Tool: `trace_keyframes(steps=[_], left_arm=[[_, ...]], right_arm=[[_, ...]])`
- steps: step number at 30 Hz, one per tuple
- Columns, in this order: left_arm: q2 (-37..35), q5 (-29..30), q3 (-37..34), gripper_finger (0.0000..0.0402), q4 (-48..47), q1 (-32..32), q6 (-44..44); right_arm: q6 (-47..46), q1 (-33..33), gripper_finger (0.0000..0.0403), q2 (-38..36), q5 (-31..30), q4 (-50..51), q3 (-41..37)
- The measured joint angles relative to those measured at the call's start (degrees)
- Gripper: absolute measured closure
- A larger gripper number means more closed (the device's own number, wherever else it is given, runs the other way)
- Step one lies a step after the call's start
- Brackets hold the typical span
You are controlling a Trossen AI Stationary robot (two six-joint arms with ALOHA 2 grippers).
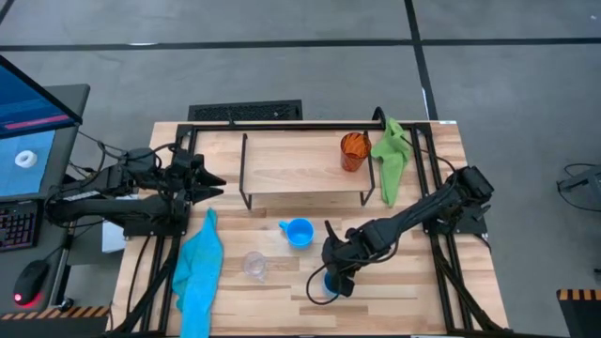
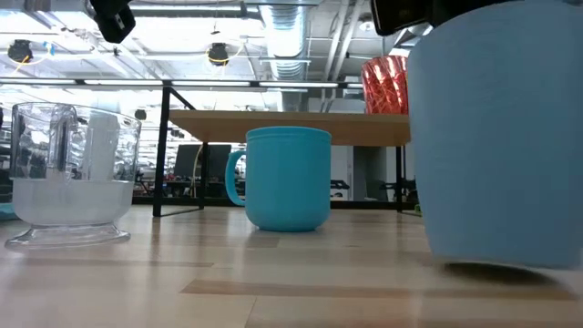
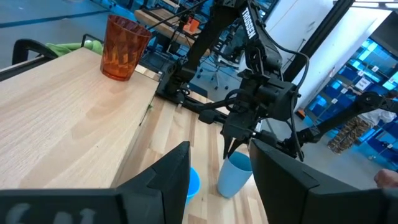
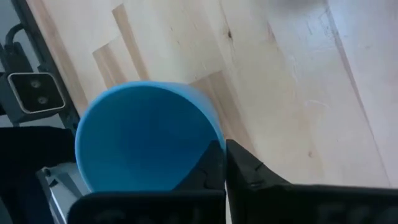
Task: Stack small to large cups/mugs on shelf
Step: Put the blue cup on the shelf
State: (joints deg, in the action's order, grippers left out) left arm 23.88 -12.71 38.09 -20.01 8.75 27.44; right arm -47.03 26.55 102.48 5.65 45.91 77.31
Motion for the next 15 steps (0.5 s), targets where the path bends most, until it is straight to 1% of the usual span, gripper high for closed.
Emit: trace_keyframes(steps=[5,8,10,15], left_arm=[[0.0,0.02,0.0,0.0244,0.0,0.0,0.0],[0.0,0.02,0.0,0.0244,0.0,0.0,0.0],[0.0,0.03,0.0,0.0244,0.0,0.01,0.0],[0.02,0.53,0.0,0.0244,0.0,0.0,-0.04]], right_arm=[[3.93,-0.4,0.0391,-0.15,-1.86,5.18,5.06],[6.57,-0.97,0.0397,-1.34,-3.01,7.96,7.85],[7.57,-1.7,0.0396,-3.9,-3.48,7.7,8.58],[7.68,-3.31,0.0396,-13.55,-8.72,7.59,8.67]])
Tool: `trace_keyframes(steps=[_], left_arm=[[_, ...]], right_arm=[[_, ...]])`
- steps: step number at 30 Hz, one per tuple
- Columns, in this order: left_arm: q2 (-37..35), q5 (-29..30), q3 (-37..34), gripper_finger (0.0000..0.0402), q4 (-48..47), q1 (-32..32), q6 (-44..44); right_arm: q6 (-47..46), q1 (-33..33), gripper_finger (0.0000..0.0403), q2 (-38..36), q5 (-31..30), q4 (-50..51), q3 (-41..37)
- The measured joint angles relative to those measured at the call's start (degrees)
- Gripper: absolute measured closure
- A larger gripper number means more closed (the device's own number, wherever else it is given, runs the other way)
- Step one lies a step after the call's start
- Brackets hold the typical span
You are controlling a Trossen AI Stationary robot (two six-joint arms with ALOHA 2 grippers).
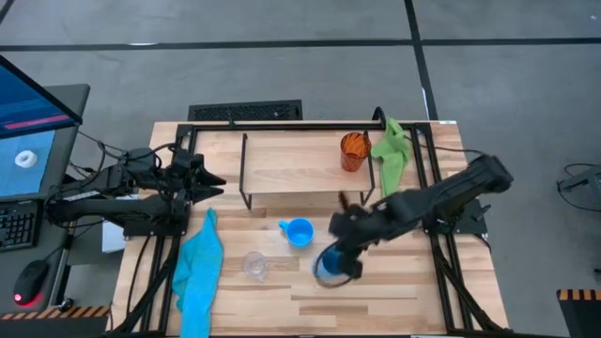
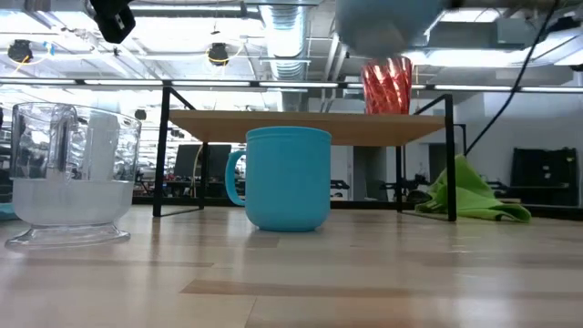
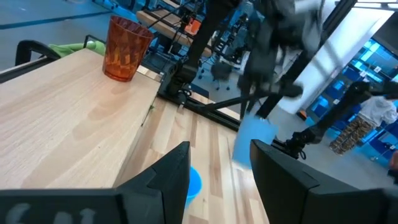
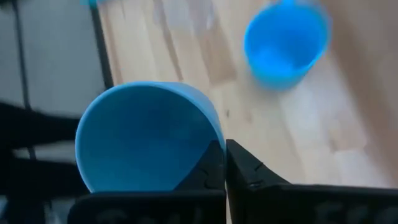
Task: Stack small to large cups/mugs on shelf
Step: Put the blue cup on the shelf
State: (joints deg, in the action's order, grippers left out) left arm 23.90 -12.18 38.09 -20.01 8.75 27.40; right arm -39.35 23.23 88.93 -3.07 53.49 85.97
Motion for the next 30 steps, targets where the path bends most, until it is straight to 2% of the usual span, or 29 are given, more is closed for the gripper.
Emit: trace_keyframes(steps=[6,12,17,23,30], left_arm=[[-0.02,0.91,0.0,0.0244,0.04,0.02,-0.12],[-0.02,1.35,0.0,0.0244,0.17,0.02,-0.22],[-0.02,2.4,0.0,0.0244,0.2,0.02,-0.23],[-0.02,2.51,0.0,0.0244,0.22,0.02,-0.2],[-0.02,2.51,0.0,0.0244,0.2,0.02,-0.2]], right_arm=[[2.02,-1.3,0.0394,-11.77,-5.95,-5.25,0.0],[7.93,-1.61,0.0399,-20.58,-7.43,-16.62,0.02],[12.37,-1.62,0.0395,-24.4,-7.27,-23.2,0.02],[20.08,-1.1,0.0396,-25.62,-1.16,-34.56,0.02],[23.39,0.78,0.0395,-25.95,11.0,-42.42,0.01]])
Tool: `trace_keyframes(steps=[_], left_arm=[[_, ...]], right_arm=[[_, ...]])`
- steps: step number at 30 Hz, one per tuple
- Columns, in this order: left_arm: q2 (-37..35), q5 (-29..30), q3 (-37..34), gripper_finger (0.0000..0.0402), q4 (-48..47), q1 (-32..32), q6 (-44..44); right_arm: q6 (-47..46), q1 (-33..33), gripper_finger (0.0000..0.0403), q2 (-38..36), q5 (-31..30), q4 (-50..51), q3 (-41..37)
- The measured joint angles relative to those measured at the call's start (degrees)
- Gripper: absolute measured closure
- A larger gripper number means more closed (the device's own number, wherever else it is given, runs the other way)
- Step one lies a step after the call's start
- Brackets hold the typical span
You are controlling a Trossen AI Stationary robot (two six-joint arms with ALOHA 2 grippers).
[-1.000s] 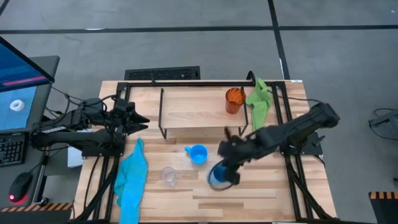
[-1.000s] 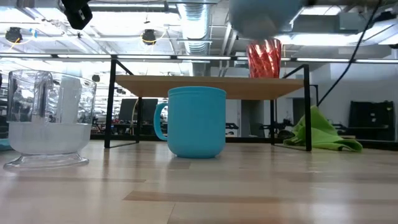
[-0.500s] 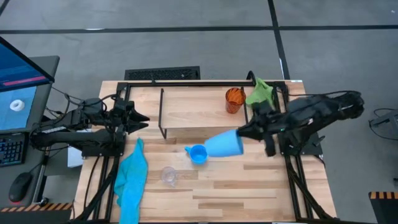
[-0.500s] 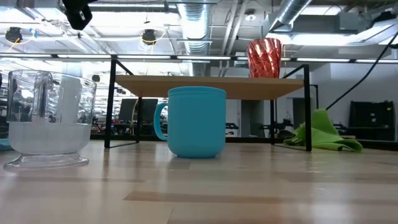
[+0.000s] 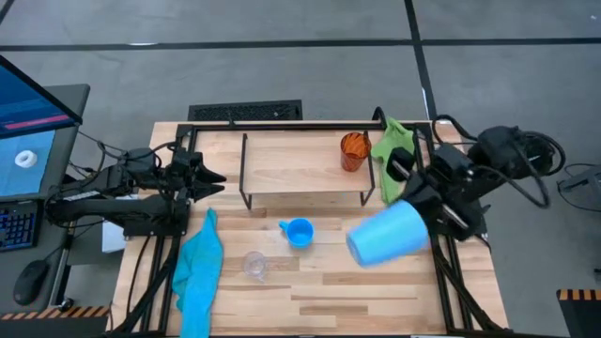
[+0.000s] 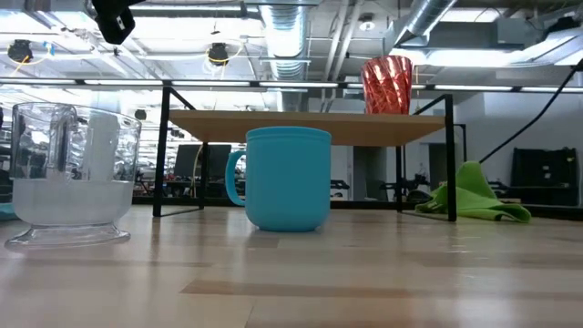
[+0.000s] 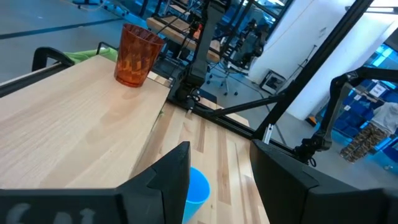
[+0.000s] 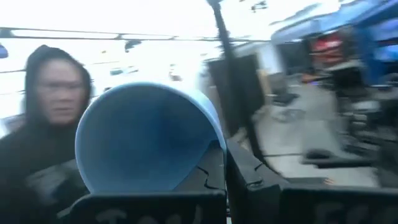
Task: Stack small to large cups/mugs on shelf
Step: Put the blue cup on the shelf
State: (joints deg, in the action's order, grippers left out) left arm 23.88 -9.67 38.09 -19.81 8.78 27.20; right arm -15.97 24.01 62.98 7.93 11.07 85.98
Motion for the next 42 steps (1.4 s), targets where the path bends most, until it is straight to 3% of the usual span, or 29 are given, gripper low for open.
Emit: trace_keyframes(steps=[5,24,36,42], left_arm=[[0.02,0.0,0.0,0.0244,0.0,0.0,0.0],[0.0,0.0,0.0,0.0244,-0.07,0.0,0.0],[0.0,0.0,0.0,0.0244,-0.07,0.0,-0.13],[0.0,0.0,0.0,0.0244,-0.04,0.0,-0.17]], right_arm=[[2.98,2.91,0.0395,1.06,4.04,-3.58,-0.01],[8.52,7.71,0.0395,4.63,3.82,-7.46,-0.08],[8.43,3.19,0.0395,4.44,3.75,-7.48,-0.03],[6.83,-4.79,0.0397,4.43,-4.47,4.18,4.79]])
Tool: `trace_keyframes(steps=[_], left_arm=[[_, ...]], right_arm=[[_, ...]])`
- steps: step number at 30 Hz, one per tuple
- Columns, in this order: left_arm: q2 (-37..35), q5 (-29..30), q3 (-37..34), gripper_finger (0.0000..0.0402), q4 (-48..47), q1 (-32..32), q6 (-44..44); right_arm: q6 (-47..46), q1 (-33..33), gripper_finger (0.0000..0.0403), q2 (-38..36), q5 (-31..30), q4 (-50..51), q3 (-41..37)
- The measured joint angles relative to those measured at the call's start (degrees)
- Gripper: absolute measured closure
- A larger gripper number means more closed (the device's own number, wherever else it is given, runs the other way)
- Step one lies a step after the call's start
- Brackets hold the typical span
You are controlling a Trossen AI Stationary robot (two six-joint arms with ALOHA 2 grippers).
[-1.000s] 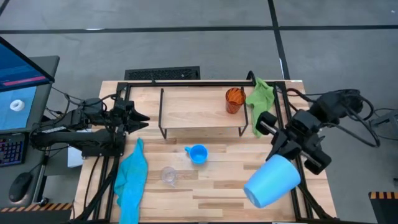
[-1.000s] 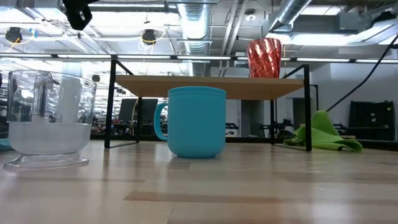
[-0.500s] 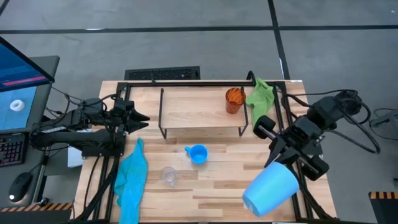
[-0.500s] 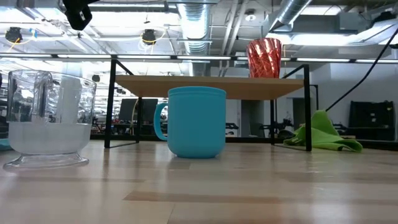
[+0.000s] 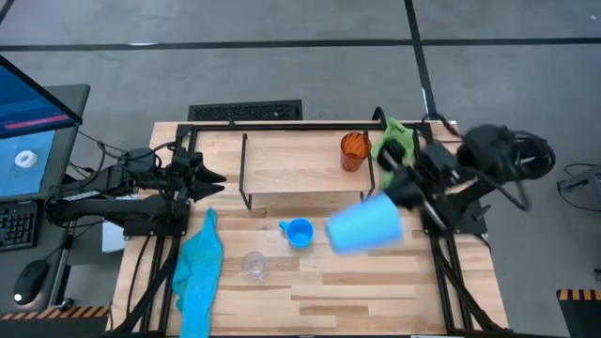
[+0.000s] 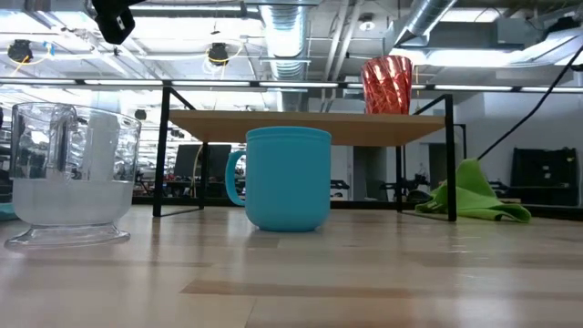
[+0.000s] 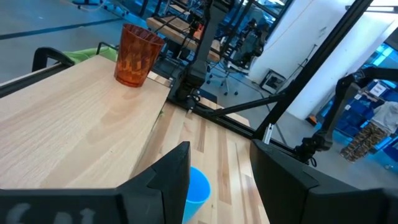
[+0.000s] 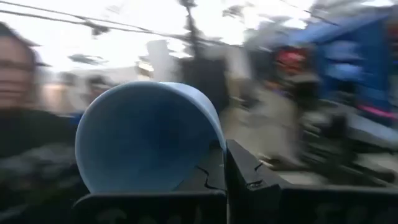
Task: Stack small to large cups/mugs on shelf
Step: Put the blue cup on the shelf
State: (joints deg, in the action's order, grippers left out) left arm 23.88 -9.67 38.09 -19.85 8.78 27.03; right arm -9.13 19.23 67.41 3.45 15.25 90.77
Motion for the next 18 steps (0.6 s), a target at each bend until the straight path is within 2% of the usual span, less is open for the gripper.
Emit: trace_keyframes(steps=[5,10,13,18], left_arm=[[0.02,0.0,0.0,0.0244,0.02,0.0,0.0],[0.01,0.54,0.0,0.0244,0.04,-0.01,0.02],[0.0,1.39,0.0,0.0244,0.06,-0.01,0.04],[0.02,2.37,0.0,0.0244,0.08,-0.02,0.41]], right_arm=[[-2.68,-11.01,0.0397,3.66,0.26,17.17,7.94],[-4.36,-21.94,0.0397,10.05,8.38,28.35,15.1],[-3.1,-26.65,0.0397,14.82,11.1,36.23,19.52],[0.43,-32.81,0.0396,22.93,11.24,50.61,26.45]])
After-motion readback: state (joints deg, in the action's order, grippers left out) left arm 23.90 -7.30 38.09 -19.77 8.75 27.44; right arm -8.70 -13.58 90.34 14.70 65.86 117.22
